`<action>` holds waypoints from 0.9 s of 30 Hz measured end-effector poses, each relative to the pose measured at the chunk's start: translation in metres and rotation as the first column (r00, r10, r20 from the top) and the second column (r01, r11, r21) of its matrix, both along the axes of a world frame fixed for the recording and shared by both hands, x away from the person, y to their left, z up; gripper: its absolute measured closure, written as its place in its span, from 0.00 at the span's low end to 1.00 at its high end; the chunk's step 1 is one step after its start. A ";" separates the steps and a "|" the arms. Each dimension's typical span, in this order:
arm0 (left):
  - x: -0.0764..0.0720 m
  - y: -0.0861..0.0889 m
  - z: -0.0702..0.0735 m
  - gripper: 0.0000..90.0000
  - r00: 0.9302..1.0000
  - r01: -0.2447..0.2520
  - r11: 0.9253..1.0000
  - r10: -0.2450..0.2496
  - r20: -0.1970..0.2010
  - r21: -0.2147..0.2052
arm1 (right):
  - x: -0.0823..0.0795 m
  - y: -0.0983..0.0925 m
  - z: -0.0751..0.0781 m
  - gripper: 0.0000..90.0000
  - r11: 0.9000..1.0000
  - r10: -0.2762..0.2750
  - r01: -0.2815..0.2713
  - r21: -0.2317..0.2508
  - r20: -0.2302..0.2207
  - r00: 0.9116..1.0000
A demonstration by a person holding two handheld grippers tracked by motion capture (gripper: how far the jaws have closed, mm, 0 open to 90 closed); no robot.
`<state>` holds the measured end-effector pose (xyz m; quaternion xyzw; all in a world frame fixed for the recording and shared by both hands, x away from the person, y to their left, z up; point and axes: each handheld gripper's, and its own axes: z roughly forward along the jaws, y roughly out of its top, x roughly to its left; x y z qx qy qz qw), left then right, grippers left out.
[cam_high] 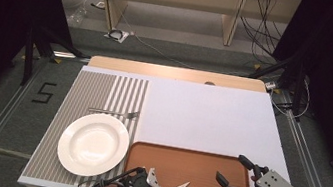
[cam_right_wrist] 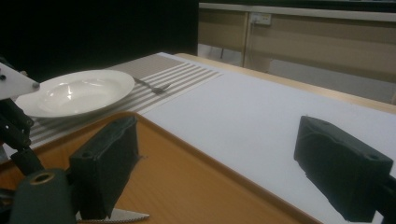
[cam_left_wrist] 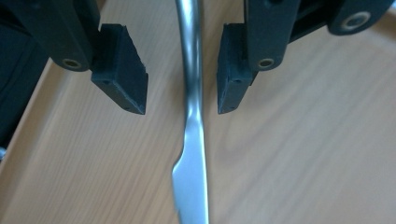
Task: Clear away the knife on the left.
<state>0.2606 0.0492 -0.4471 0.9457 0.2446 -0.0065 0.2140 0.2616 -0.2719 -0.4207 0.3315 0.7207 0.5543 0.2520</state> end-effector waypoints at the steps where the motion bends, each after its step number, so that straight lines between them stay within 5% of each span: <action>1: 0.000 -0.001 0.001 0.59 1.000 0.004 1.000 -0.004 0.009 -0.008 | 0.000 0.000 0.000 0.16 1.000 0.000 0.000 0.001 -0.002 1.000; 10: 0.000 -0.006 0.001 0.85 0.997 0.020 0.997 -0.014 0.080 -0.071 | -0.001 0.000 0.000 0.16 1.000 -0.001 0.001 -0.004 -0.003 1.000; 18: -0.001 -0.014 -0.007 0.98 0.997 0.056 0.996 -0.051 0.063 -0.071 | 0.000 0.000 0.000 0.16 1.000 0.001 -0.001 0.001 0.000 1.000; 27: -0.003 -0.023 -0.016 0.99 0.995 0.100 0.993 -0.098 0.034 -0.057 | 0.000 0.000 0.000 0.16 1.000 0.001 -0.001 0.000 -0.001 1.000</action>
